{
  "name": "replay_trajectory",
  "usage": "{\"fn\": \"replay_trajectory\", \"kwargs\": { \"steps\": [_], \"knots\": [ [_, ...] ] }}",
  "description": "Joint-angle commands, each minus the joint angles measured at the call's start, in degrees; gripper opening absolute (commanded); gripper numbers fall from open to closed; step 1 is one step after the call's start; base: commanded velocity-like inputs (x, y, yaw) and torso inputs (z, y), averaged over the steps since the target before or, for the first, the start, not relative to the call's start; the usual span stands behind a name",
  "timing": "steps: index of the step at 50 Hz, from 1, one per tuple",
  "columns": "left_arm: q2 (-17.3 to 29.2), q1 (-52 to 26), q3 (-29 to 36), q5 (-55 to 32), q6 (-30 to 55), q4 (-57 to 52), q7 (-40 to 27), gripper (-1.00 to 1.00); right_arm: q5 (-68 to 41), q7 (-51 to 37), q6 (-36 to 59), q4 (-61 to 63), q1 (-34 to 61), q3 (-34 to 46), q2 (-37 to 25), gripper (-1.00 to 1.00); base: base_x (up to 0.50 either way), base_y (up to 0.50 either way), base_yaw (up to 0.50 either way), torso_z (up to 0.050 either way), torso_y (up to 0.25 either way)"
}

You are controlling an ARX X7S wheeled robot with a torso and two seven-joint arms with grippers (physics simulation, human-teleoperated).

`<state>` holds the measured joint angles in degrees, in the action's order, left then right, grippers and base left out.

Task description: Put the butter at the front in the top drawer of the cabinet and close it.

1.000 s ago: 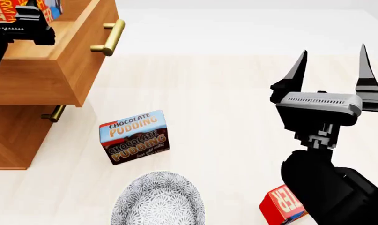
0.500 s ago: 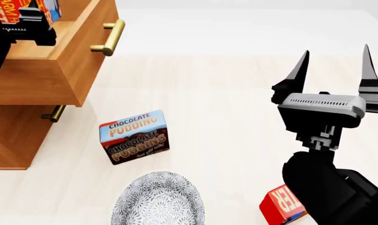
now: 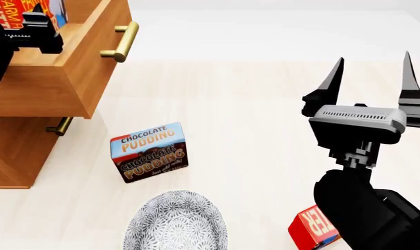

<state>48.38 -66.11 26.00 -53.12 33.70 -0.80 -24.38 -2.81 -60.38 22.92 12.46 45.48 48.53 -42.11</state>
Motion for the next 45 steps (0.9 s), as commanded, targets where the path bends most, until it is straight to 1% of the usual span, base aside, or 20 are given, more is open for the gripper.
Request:
{"fn": "replay_trajectory", "kwargs": {
  "steps": [1,10,11,35,39,45],
  "knots": [
    [0.14,-0.72,-1.26,1.25,-0.58,-0.16,-0.65,-1.0,0.2,0.04,-0.29,-0.43,-0.11,-0.06,0.22,1.0,0.0,0.0,0.0,0.0,0.0],
    [0.17,-0.89,-1.4,1.19,-0.39,-0.36,-0.92,-1.0,0.17,0.03,-0.31,-0.39,-0.3,-0.28,0.19,1.0,0.0,0.0,0.0,0.0,0.001],
    [0.22,-0.9,-1.43,1.13,-0.33,-0.45,-0.94,1.0,0.15,0.03,-0.29,-0.36,-0.33,-0.32,0.17,1.0,0.0,0.0,0.0,0.0,0.0],
    [1.33,-0.75,-1.45,0.33,1.01,-3.22,-1.29,1.0,0.28,-0.02,-0.18,0.01,-0.78,-0.73,0.25,1.0,0.0,0.0,0.0,0.0,0.0],
    [2.04,-0.98,-2.49,-1.96,1.86,-6.6,-1.73,1.0,0.29,-0.12,-0.15,0.13,-0.97,-0.83,0.2,1.0,0.0,0.0,0.0,0.0,0.0],
    [2.91,-2.04,-3.06,-7.79,5.5,-18.75,-4.23,1.0,0.36,-0.04,0.17,0.41,-0.88,-0.95,0.23,1.0,0.0,0.0,0.0,0.0,0.0]
  ]
}}
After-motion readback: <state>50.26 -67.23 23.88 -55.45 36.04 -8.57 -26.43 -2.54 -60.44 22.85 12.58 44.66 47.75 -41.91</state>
